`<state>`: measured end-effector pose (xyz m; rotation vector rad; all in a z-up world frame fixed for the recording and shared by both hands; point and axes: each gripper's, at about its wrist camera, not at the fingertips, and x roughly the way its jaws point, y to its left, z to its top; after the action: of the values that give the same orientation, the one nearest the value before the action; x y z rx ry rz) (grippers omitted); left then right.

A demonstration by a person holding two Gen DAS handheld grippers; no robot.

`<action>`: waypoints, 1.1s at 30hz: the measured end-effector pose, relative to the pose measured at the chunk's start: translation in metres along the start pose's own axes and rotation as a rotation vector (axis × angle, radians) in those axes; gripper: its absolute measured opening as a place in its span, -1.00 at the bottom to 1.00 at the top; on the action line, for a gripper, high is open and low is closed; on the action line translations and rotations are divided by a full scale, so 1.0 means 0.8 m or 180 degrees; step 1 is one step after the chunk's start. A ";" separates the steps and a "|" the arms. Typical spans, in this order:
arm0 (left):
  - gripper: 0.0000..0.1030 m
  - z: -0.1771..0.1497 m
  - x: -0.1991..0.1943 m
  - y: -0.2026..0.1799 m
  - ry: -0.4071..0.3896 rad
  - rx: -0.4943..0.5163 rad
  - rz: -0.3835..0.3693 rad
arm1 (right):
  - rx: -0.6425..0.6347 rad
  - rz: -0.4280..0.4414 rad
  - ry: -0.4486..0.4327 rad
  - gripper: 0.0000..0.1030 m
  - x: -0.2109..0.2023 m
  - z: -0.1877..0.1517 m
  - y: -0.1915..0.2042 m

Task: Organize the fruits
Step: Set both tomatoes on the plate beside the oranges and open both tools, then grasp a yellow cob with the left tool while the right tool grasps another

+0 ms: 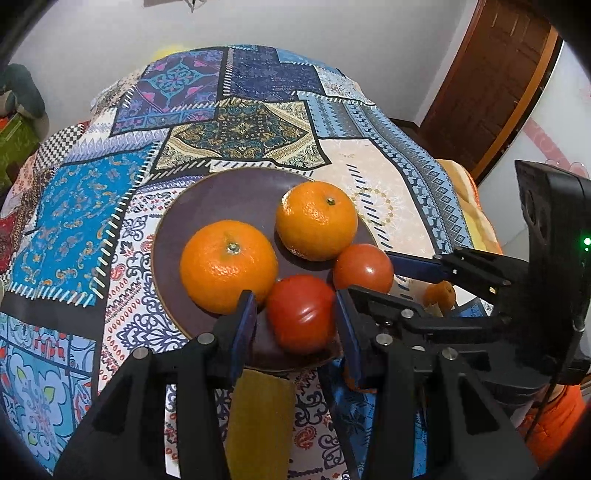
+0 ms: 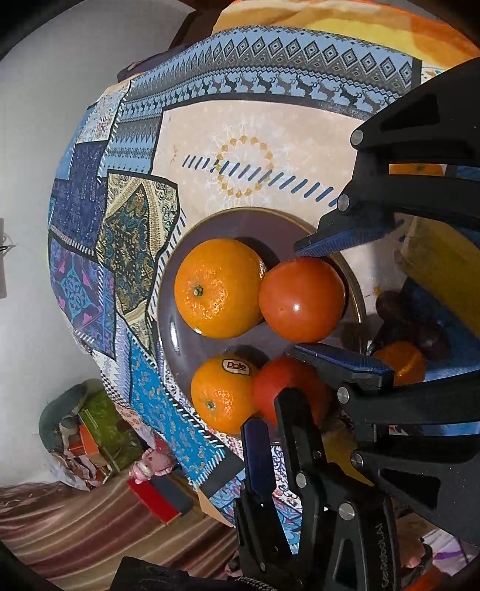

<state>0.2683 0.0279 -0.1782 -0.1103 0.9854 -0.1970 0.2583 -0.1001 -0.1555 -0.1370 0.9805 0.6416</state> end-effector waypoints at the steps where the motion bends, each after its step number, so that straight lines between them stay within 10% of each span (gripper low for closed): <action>1: -0.15 0.000 -0.002 0.000 -0.0015 0.0003 0.0015 | 0.0003 0.0002 -0.0013 -0.11 -0.003 0.000 0.000; 33: -0.14 -0.093 -0.053 0.028 0.0085 -0.0208 0.0230 | 0.0317 -0.0180 0.0083 -0.11 -0.060 -0.089 -0.008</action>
<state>0.1862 0.0589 -0.1883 -0.1319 1.0210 -0.1001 0.1907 -0.1541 -0.1579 -0.0849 1.0283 0.5393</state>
